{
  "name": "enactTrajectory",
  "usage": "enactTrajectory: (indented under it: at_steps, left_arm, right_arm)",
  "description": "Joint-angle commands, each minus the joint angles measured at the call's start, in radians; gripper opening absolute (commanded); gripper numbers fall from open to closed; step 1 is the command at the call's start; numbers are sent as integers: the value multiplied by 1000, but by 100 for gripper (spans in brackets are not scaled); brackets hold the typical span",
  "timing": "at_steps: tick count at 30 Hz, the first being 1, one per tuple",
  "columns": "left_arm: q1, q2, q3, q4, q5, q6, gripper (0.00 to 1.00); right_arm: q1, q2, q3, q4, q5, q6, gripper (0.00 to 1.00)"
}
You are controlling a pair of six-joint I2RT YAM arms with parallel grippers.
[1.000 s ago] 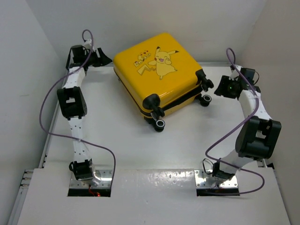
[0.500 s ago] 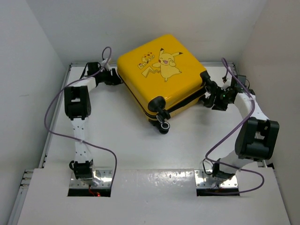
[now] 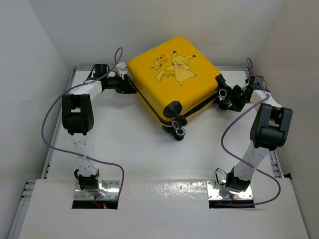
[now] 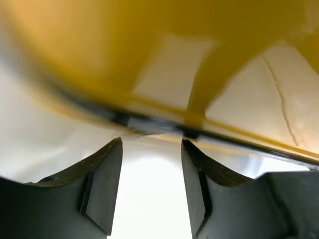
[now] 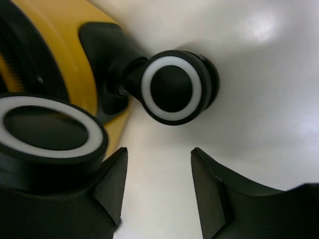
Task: Pack the luggage
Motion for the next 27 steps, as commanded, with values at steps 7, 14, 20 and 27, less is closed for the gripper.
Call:
enactTrajectory:
  at_steps: [7,14,20,27]
  left_arm:
    - [164,269,536,284,-40,-321,56]
    - [51,513,696,515,52,-459,62]
    - [-57,585,649,738,142,-638,65]
    - [-124,393,266,894,377,-702,55]
  right_arm:
    - [15,-160,-122,9,-58,105,38]
    - [17,-299,-260,-89,8,3,21]
    - [20,-300,-253,-166,47,-33,0]
    - [19,-221,-230,-71,95,58,0]
